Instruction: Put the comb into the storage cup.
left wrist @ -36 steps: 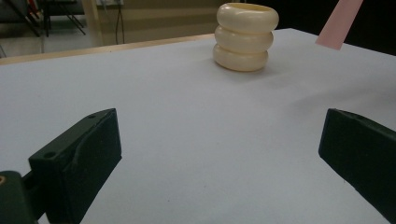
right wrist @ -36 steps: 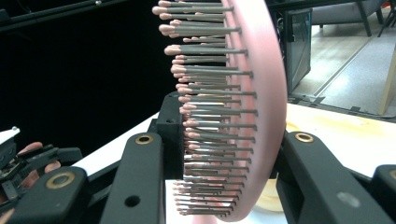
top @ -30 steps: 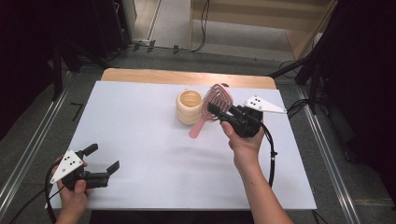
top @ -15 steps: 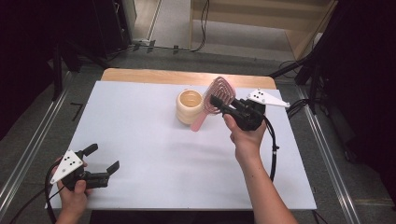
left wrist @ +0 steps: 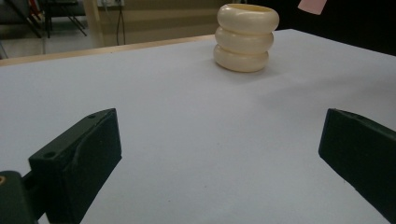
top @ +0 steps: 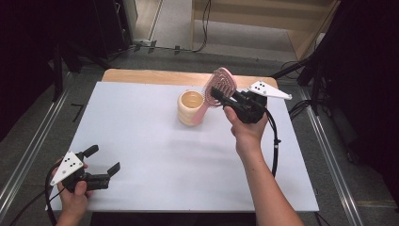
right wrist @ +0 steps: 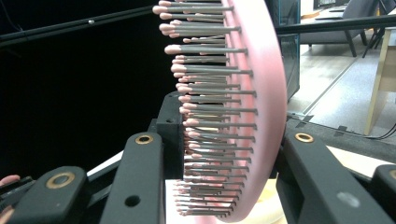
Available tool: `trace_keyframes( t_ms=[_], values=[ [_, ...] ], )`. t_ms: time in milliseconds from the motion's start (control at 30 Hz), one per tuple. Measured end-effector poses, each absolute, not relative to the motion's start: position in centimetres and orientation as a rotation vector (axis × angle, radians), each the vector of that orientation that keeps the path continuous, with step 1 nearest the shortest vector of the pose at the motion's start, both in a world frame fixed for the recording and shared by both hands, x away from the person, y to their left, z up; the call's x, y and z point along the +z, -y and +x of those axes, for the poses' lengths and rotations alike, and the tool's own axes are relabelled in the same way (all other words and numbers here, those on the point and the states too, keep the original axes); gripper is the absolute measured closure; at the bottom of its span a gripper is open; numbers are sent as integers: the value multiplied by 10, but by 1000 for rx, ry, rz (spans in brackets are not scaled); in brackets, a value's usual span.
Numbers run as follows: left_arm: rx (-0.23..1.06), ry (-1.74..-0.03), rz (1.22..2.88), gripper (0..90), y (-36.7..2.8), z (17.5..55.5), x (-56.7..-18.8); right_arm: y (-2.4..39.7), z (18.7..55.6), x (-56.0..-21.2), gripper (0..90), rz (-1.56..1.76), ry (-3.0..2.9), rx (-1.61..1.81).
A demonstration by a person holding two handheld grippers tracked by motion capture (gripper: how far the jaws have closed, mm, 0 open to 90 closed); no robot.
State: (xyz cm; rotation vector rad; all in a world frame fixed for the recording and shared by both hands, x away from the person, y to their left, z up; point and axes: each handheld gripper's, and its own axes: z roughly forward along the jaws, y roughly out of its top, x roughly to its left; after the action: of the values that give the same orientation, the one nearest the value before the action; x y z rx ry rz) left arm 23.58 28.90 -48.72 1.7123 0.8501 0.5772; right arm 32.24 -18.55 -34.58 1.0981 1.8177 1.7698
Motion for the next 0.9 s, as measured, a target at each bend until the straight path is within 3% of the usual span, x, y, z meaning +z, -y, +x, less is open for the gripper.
trace_keyframes(
  t_ms=[900],
  values=[
    [575,-843,1713,0,-289,235,-488,185,347,-330,614,1103,-1791,1742]
  ],
)
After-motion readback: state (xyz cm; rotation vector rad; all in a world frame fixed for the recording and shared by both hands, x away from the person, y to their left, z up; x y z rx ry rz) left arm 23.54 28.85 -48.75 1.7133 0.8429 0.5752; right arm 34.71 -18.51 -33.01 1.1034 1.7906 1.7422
